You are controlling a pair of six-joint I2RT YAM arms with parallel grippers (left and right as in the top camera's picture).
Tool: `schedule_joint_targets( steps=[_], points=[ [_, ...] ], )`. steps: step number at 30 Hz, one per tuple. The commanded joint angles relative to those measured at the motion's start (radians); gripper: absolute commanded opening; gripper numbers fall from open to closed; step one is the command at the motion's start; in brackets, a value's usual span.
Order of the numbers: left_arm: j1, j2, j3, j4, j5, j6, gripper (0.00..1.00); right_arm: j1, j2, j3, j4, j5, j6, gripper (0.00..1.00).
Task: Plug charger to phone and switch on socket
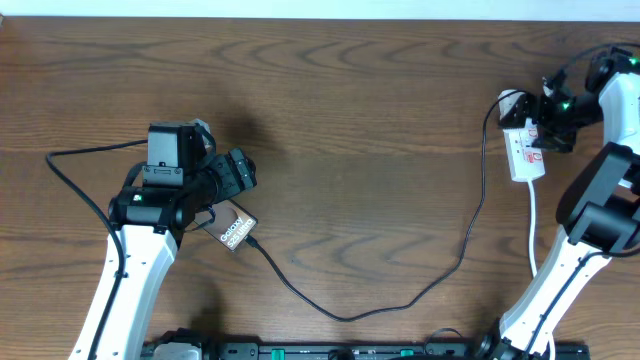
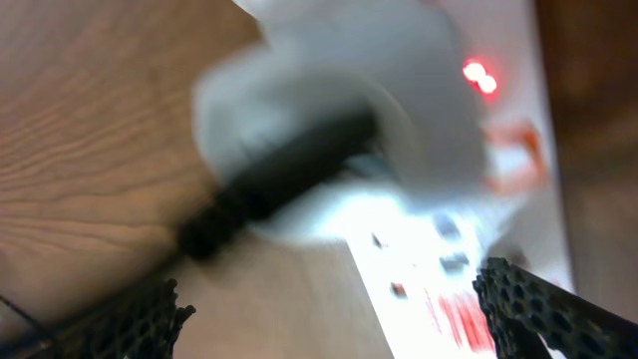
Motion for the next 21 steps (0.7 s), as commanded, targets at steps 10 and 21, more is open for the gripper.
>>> schedule_joint_targets(
  steps=[10,21],
  points=[
    [-0.003,0.001,0.021,-0.003,-0.006,0.009,0.88,-0.012,-0.487,0.001,-0.116,0.225,0.275,0.99],
    [-0.003,0.001,0.021,-0.003,-0.007,0.009,0.88,-0.012,-0.676,0.001,-0.118,0.225,0.275,0.99]
  ],
)
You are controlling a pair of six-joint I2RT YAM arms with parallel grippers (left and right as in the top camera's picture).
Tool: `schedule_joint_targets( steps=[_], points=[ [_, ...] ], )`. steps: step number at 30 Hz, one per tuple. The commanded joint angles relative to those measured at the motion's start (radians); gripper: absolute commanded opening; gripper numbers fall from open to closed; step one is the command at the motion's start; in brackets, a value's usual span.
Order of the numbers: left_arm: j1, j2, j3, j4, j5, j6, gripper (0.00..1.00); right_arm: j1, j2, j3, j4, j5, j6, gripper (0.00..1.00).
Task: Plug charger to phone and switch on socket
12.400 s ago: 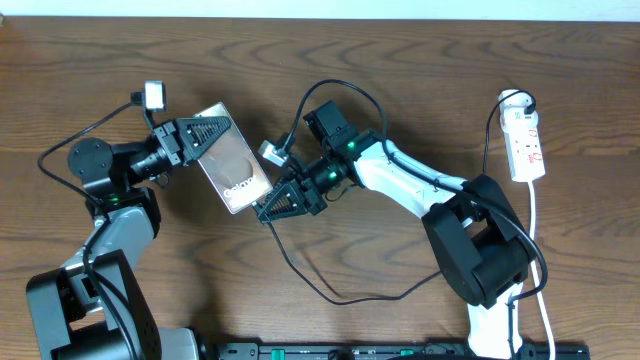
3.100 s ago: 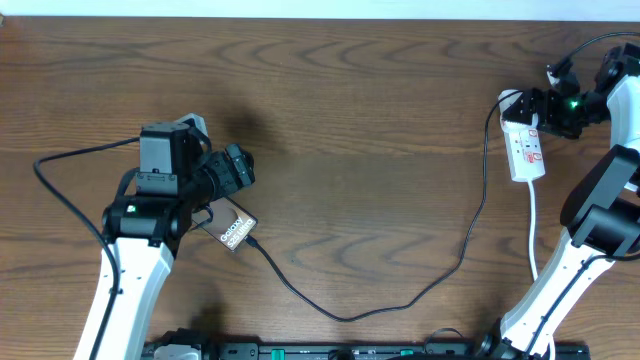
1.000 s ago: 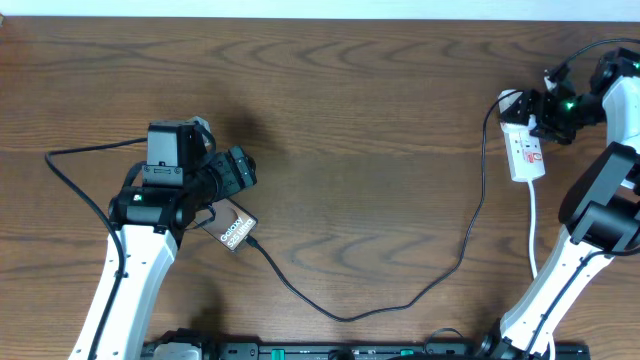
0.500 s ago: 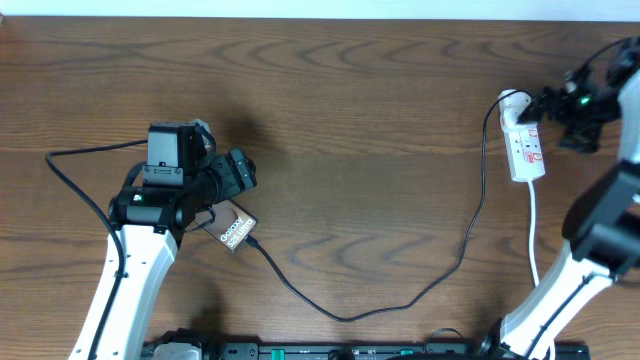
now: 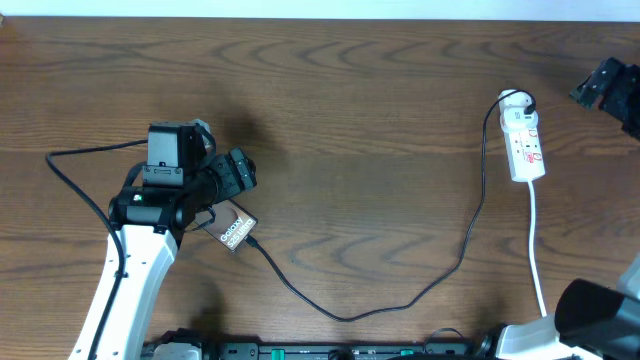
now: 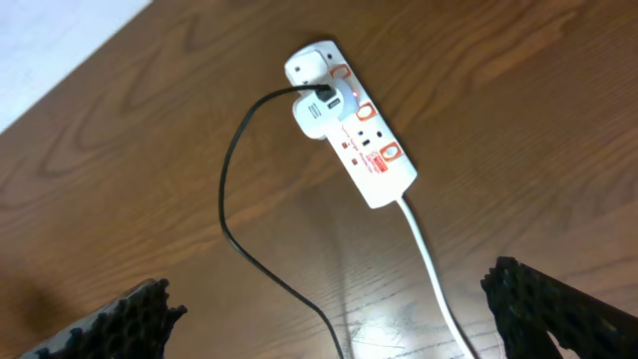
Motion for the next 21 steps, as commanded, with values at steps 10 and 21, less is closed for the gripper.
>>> schedule_joint_targets(
  steps=[10,21],
  points=[
    [-0.003,0.001,0.021,-0.002,-0.007,0.009,0.88,0.0,-0.021,0.0,-0.001,0.014,0.021,0.99],
    [-0.003,-0.026,0.016,-0.006,-0.065,0.009,0.88,0.0,-0.021,0.0,-0.001,0.014,0.021,0.99]
  ],
)
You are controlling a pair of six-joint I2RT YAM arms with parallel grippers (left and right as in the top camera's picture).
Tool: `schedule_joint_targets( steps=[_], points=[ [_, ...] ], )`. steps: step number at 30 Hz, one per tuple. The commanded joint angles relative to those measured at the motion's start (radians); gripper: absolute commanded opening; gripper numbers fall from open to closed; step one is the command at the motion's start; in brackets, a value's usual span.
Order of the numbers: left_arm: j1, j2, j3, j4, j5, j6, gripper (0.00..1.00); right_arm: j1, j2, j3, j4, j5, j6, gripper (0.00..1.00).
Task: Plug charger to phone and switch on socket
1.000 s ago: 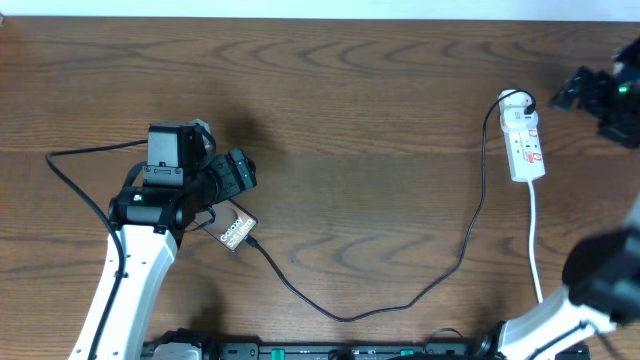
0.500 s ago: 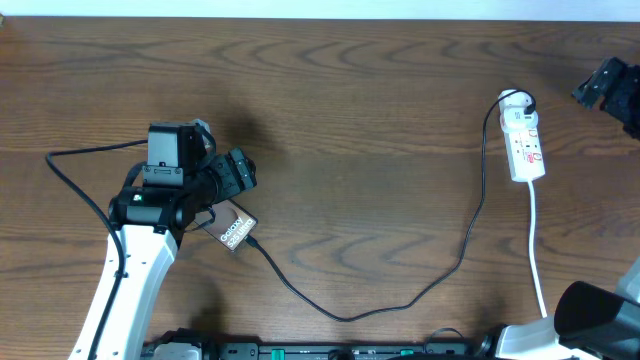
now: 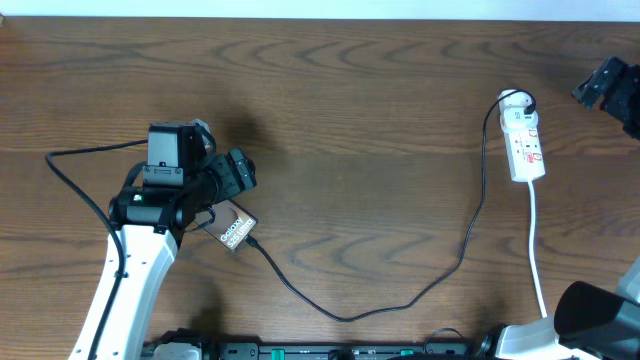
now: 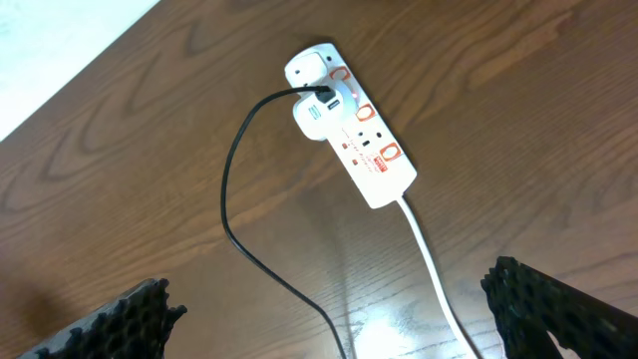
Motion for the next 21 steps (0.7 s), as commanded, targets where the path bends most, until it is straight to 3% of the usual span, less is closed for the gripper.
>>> schedule_joint_targets(
  steps=[1,6,15,21],
  points=[
    [-0.003,-0.04,0.008,-0.002,-0.064,0.009,0.88,0.0,-0.016,0.0,-0.001,0.011,0.011,0.99],
    [-0.003,-0.18,-0.094,0.144,-0.127,0.009,0.88,0.0,-0.016,0.0,-0.001,0.011,0.011,0.99],
    [-0.002,-0.639,-0.505,0.688,-0.131,0.185,0.88,0.0,-0.016,0.0,-0.001,0.011,0.011,0.99],
    [0.04,-0.942,-0.714,0.76,-0.124,0.226,0.88,0.0,-0.016,0.0,-0.001,0.011,0.011,0.99]
  ],
)
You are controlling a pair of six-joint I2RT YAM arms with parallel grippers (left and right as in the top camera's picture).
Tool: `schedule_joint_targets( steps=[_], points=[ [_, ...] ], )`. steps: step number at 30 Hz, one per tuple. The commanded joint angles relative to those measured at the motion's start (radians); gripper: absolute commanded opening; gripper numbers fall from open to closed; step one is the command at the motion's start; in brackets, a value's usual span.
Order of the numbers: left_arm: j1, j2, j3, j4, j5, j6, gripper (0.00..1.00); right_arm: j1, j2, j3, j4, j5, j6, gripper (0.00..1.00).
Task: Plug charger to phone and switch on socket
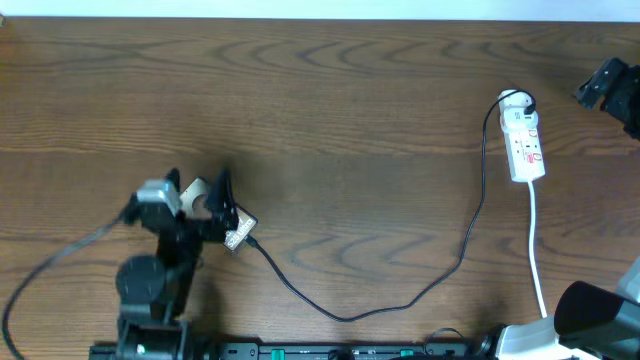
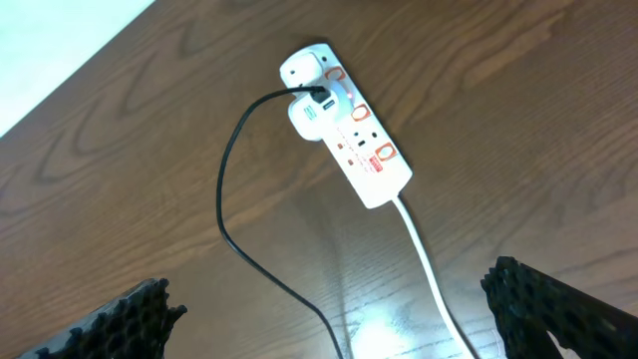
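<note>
The phone lies flat on the table at the front left, with the black charger cable plugged into its lower right end. Just left of it is my left gripper, its two dark fingers apart and holding nothing, touching the phone's left edge or very near it. The cable runs right and up to a white charger seated in the white socket strip, also seen from overhead as socket strip. My right gripper hangs high above the strip, open wide and empty.
The strip's white cord runs down toward the front right. My right arm sits at the far right edge. The left arm's base is folded at the front edge.
My left arm has drawn back toward the front edge, and its gripper is now lower, beside the phone's left end. The phone, cable and strip lie as before. The right gripper has barely moved.
My right gripper was first right down on the socket strip, close by the charger, with red lights showing. Then it stood high above the strip, open, and stayed there. My left gripper stayed over the phone until it pulled back just now.
</note>
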Motion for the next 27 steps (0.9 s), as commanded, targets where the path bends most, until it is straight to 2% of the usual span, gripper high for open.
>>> schedule_joint_targets(
  steps=[1,8,9,13,27],
  points=[
    [0.043,-0.136,-0.099,0.005,-0.002,0.054,0.88,0.0,-0.016,0.001,-0.001,0.0,0.011,0.99],
    [0.114,-0.346,-0.29,-0.01,-0.001,0.027,0.88,0.0,-0.016,0.001,-0.001,0.0,0.01,0.99],
    [0.122,-0.367,-0.286,-0.073,-0.006,0.021,0.88,0.0,-0.016,0.001,-0.001,0.0,0.01,0.99],
    [0.141,-0.365,-0.286,-0.198,-0.007,0.017,0.88,0.0,-0.016,0.001,-0.001,0.0,0.01,0.99],
    [0.141,-0.362,-0.286,-0.189,-0.006,0.016,0.88,0.0,-0.016,0.001,-0.001,0.0,0.011,0.99]
  ],
)
